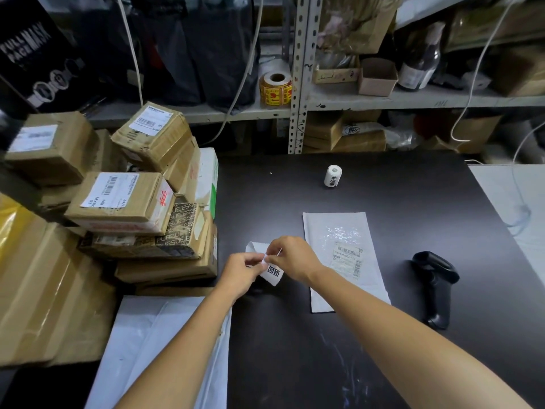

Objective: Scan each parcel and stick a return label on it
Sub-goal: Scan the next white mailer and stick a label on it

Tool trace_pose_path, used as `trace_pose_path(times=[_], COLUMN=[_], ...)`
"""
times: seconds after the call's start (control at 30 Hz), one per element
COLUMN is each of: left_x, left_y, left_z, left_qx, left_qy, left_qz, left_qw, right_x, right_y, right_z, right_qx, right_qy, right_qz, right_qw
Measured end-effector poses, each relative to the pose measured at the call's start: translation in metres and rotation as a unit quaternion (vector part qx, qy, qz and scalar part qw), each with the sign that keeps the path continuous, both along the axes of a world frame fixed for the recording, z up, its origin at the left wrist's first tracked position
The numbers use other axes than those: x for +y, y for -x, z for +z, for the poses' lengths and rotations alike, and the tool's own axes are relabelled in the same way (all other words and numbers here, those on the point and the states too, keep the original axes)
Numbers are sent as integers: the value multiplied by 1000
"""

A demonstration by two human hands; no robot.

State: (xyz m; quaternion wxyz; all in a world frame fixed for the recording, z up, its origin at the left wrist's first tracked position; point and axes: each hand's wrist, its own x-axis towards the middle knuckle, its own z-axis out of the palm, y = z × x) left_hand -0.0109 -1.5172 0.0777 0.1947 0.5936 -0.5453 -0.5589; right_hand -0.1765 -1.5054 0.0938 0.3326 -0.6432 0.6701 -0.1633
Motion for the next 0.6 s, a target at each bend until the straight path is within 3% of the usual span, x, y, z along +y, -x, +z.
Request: trace_pose_path(times=[0.23,0.47,0.6], left_x=[1,-5,-7], left_y=[-3,-14,-8], left_z=[-1,-7,-3], left_qx=[-29,-82,-113], left_qy=[10,-7,4], left_qz=[-19,17,45], left_qw=[999,996,993], right_x=[-2,1,17], right_y=[-4,42,90], right_z=[-4,8,22], right_qx=[4,-83,-43], right_qy=[-15,2,-19], right_qz=[17,-181,-180], right_qw=[1000,980,983])
